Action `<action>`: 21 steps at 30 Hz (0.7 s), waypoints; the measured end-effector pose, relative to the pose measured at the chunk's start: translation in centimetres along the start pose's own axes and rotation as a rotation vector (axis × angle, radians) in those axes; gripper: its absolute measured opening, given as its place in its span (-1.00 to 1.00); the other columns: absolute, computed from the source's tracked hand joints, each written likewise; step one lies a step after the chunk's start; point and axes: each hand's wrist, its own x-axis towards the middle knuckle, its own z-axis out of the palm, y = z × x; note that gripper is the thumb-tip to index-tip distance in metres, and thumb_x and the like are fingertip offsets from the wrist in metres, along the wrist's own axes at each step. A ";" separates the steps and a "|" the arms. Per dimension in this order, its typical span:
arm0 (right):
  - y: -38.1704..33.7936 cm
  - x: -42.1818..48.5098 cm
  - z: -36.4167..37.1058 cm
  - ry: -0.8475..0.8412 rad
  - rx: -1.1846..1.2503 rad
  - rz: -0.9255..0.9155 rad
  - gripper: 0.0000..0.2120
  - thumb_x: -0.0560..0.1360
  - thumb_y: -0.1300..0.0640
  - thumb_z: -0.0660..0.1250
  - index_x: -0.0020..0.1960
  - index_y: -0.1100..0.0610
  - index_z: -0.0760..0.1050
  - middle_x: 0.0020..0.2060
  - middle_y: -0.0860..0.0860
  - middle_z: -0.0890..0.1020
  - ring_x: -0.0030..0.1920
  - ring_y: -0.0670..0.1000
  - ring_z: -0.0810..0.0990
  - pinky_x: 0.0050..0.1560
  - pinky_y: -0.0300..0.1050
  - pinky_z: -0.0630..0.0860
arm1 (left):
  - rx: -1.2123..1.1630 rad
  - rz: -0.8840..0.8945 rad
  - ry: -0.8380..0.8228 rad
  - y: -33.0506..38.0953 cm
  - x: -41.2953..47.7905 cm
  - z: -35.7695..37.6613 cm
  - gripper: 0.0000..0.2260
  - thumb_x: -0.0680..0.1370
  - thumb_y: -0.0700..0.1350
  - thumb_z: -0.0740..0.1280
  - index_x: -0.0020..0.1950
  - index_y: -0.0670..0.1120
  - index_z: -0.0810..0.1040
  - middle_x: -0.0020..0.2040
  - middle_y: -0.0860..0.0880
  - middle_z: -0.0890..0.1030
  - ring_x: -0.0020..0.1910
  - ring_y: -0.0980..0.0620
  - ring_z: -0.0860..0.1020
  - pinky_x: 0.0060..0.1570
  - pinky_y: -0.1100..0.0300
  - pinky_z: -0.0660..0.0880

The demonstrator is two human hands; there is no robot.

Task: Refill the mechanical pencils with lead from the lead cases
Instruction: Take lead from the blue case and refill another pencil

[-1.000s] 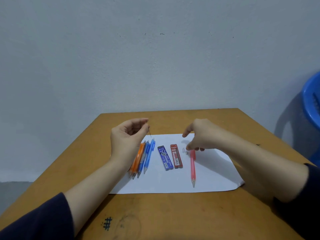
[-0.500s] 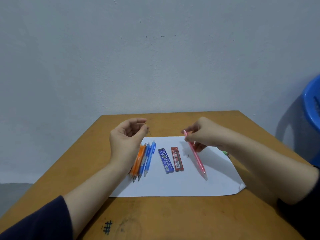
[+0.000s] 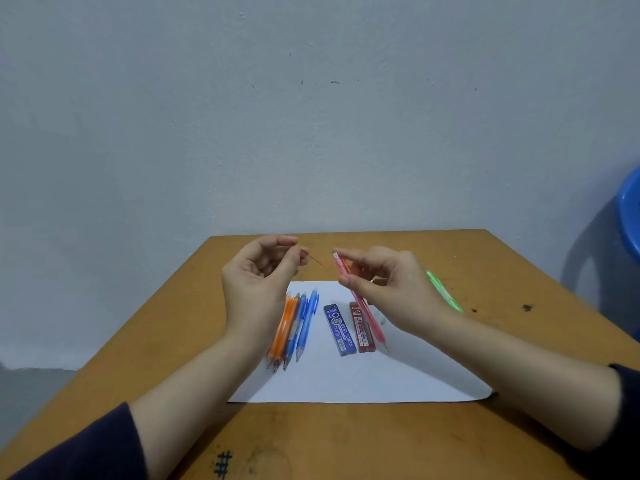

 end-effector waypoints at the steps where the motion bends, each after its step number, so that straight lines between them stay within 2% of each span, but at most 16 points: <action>1: 0.1 0.0 0.1 0.008 -0.020 -0.029 -0.62 0.46 0.16 0.41 0.22 -0.12 0.50 -0.22 -0.12 0.57 -0.23 -0.14 0.50 -0.22 -0.18 0.52 | -0.015 -0.001 0.003 0.1 0.0 0.0 -0.93 0.50 -0.31 0.36 -0.06 -0.18 0.59 -0.20 -0.07 0.68 -0.19 0.06 0.66 -0.17 0.34 0.54; 3: 0.3 -0.2 0.2 0.020 -0.047 -0.057 -0.61 0.46 0.15 0.41 0.22 -0.16 0.47 -0.18 -0.13 0.57 -0.17 -0.12 0.52 -0.25 -0.30 0.48 | -0.036 -0.008 0.010 0.2 0.0 0.0 -0.93 0.50 -0.30 0.36 -0.05 -0.17 0.59 -0.20 -0.05 0.69 -0.19 0.06 0.66 -0.19 0.34 0.54; 6: 0.5 -0.2 0.4 0.033 -0.074 -0.082 -0.63 0.46 0.17 0.42 0.22 -0.11 0.52 -0.17 -0.12 0.57 -0.15 -0.12 0.52 -0.26 -0.36 0.44 | -0.050 -0.012 0.019 0.4 -0.1 0.1 -0.93 0.51 -0.29 0.35 -0.05 -0.15 0.59 -0.21 -0.05 0.69 -0.19 0.06 0.66 -0.20 0.35 0.53; 12: 0.6 -0.3 0.5 0.040 -0.075 -0.156 -0.60 0.46 0.17 0.43 0.22 -0.15 0.50 -0.17 -0.10 0.57 -0.14 -0.09 0.54 -0.26 -0.25 0.48 | -0.059 -0.023 0.024 0.4 -0.1 0.1 -0.92 0.51 -0.30 0.35 -0.07 -0.14 0.58 -0.22 -0.04 0.68 -0.19 0.05 0.66 -0.21 0.35 0.53; 17: 0.9 -0.2 0.6 0.046 -0.128 -0.182 -0.62 0.46 0.15 0.42 0.23 -0.12 0.52 -0.15 -0.14 0.55 -0.15 -0.13 0.52 -0.27 -0.36 0.45 | -0.054 -0.031 0.015 0.4 -0.1 0.1 -0.93 0.52 -0.29 0.35 -0.07 -0.13 0.58 -0.21 -0.04 0.69 -0.18 0.04 0.66 -0.20 0.34 0.53; 21: 1.1 -0.2 0.6 0.041 -0.126 -0.183 -0.63 0.46 0.15 0.42 0.24 -0.10 0.53 -0.16 -0.16 0.54 -0.15 -0.14 0.51 -0.25 -0.36 0.45 | -0.059 -0.029 0.008 0.4 -0.2 0.2 -0.92 0.51 -0.30 0.34 -0.07 -0.14 0.58 -0.22 -0.05 0.69 -0.20 0.05 0.66 -0.20 0.34 0.54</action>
